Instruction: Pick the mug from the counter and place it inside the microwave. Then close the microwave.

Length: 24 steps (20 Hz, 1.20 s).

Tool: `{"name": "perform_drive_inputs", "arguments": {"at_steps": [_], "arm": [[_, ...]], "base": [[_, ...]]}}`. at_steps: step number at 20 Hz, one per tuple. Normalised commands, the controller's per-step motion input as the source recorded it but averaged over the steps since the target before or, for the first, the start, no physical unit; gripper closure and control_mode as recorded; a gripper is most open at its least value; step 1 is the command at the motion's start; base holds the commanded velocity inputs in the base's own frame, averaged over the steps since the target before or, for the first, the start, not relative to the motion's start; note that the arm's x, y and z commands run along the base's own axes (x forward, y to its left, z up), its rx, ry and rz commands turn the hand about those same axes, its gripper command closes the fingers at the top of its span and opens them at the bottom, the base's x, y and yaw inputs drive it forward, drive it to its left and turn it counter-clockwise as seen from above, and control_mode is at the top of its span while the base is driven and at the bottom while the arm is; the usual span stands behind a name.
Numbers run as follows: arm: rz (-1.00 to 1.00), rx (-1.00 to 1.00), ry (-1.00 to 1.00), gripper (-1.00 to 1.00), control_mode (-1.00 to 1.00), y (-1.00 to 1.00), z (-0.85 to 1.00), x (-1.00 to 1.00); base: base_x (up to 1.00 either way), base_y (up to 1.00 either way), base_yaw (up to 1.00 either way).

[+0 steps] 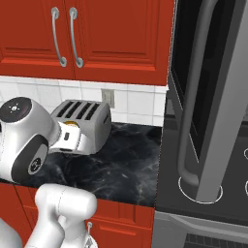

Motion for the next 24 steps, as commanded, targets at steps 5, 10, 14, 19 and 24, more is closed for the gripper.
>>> {"name": "perform_drive_inputs", "arguments": {"at_steps": [5, 10, 14, 19, 24], "arm": [[0.00, 0.00, 0.00, 1.00, 1.00, 0.00, 0.00, 0.00], [0.00, 0.00, 0.00, 1.00, 1.00, 0.00, 0.00, 0.00], [0.00, 0.00, 0.00, 1.00, 1.00, 0.00, 0.00, 0.00], [0.00, 0.00, 0.00, 1.00, 1.00, 0.00, 0.00, 0.00], [0.00, 0.00, 0.00, 1.00, 1.00, 0.00, 0.00, 0.00]], "base": [[-0.78, 0.08, 0.00], [-0.94, 0.04, -0.01], [-0.82, -0.16, -0.17], [-0.77, -0.88, -0.34], [-0.42, -1.00, -0.22]]}}
